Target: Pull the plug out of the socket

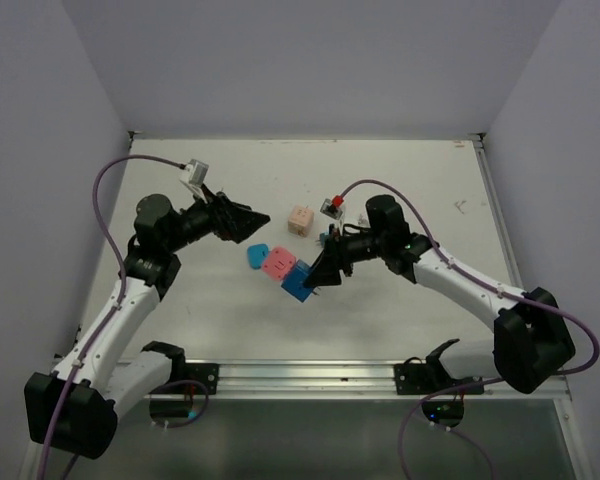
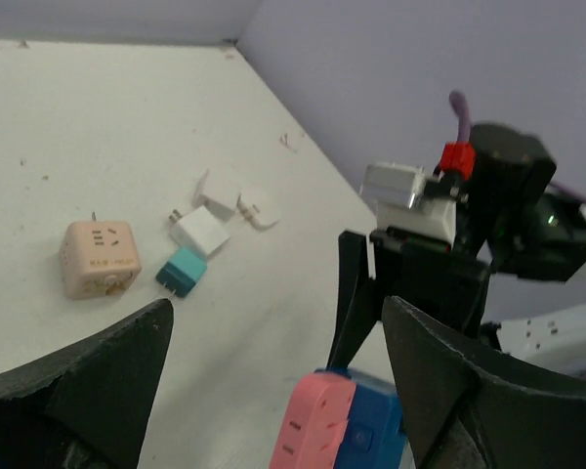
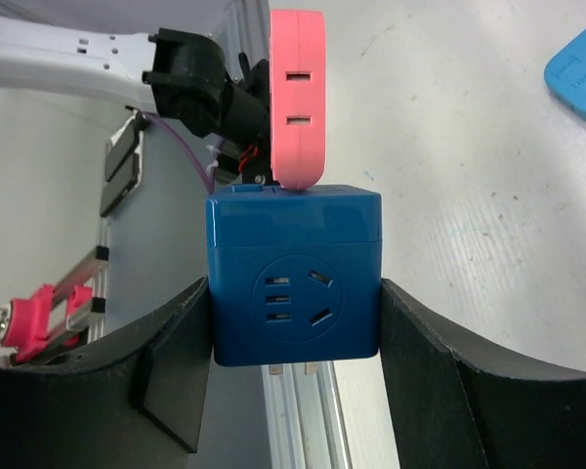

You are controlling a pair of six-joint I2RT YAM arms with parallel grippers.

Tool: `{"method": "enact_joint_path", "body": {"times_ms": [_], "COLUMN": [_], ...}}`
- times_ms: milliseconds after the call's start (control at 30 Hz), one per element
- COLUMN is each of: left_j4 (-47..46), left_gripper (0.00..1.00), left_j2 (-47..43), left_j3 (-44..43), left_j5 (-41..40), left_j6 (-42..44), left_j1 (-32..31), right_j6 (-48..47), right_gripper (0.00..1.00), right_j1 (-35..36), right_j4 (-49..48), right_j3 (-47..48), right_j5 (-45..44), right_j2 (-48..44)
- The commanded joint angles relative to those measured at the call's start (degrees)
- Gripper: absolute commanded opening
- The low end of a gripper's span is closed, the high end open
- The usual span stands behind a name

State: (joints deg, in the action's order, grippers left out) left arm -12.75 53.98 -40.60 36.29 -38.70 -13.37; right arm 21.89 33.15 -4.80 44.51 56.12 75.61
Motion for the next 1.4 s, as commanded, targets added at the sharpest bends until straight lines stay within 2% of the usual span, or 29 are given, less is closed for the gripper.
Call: {"method": "enact_joint_path", "body": {"times_ms": [0, 133, 333, 633, 733, 867, 933, 1033, 1067, 1167, 1367], "left_j4": [14.7, 18.8, 18.3, 22.4, 22.5, 22.5, 22.5, 22.4, 22.4, 22.5, 21.0], "left_gripper": [0.92, 0.92, 0.9, 0.8, 0.73, 0.54, 0.49, 0.33, 0.22, 0.0, 0.0], "left_j2": [2.2, 3.4, 4.3, 7.1, 7.3, 7.5, 7.8, 8.1, 8.1, 8.0, 7.2], "left_j3": [-5.2, -6.0, -5.2, -5.9, -6.3, -7.2, -7.7, -7.8, -7.7, -7.7, -8.4], "left_j5": [12.1, 21.3, 25.6, 23.2, 23.2, 24.1, 25.0, 25.5, 25.6, 25.2, 23.2], "left_j6": [14.1, 20.3, 22.3, 27.4, 28.1, 28.2, 28.2, 28.0, 28.0, 27.9, 26.6], "left_j1": [0.4, 0.4, -0.3, -6.5, -7.1, -7.2, -7.2, -7.2, -7.2, -7.2, -6.9], "right_j6": [-14.7, -20.4, -21.4, -26.4, -27.1, -29.5, -31.1, -32.2, -32.3, -33.0, -35.2], "right_gripper": [0.0, 0.0, 0.0, 0.0, 0.0, 0.0, 0.0, 0.0, 0.0, 0.0, 0.0], "right_j1": [-0.8, -1.6, -1.7, -1.7, -1.7, -1.7, -1.7, -1.7, -1.7, -1.7, -1.8], "right_j4": [22.2, 28.9, 31.5, 37.1, 37.5, 40.0, 41.8, 43.1, 43.1, 43.1, 42.9], "right_j3": [7.4, 12.8, 17.4, 24.5, 25.2, 26.7, 27.7, 28.8, 28.9, 28.2, 25.6], "right_j5": [5.1, 6.8, 8.1, 8.8, 8.8, 8.8, 8.7, 7.7, 7.3, 5.9, 3.2], "right_j2": [0.5, 1.8, 3.5, 7.1, 7.5, 8.4, 9.1, 9.5, 9.6, 9.0, 7.6]}}
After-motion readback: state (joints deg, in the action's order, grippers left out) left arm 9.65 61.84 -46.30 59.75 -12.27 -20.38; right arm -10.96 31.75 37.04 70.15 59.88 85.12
